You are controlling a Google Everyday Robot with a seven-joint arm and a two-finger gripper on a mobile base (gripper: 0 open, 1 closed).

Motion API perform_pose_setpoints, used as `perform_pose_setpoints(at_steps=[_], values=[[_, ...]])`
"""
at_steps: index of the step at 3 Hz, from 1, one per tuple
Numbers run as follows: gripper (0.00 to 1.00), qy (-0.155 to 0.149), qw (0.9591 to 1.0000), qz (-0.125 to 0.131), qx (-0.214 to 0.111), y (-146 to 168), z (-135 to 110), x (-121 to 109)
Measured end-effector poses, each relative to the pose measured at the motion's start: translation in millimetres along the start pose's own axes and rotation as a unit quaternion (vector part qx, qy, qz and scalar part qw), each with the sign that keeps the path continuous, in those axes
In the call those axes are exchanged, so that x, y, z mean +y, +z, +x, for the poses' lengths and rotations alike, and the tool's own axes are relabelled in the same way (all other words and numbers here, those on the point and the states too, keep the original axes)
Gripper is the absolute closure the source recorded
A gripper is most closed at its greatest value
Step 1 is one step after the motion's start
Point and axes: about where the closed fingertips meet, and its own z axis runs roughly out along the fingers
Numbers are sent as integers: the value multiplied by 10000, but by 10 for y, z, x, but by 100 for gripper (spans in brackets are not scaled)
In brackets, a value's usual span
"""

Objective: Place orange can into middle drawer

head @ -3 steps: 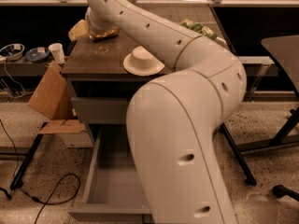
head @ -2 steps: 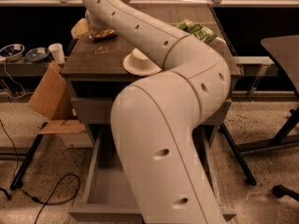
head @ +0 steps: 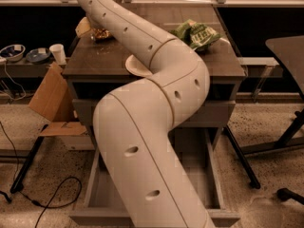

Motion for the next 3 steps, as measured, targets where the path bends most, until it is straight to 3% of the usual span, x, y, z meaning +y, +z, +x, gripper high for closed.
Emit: perform_pose_setpoints(at_steps=[2,3], values=[[0,71,9993,156,347,171,124,-117],[18,93,9990,91,419,180,152,-147]])
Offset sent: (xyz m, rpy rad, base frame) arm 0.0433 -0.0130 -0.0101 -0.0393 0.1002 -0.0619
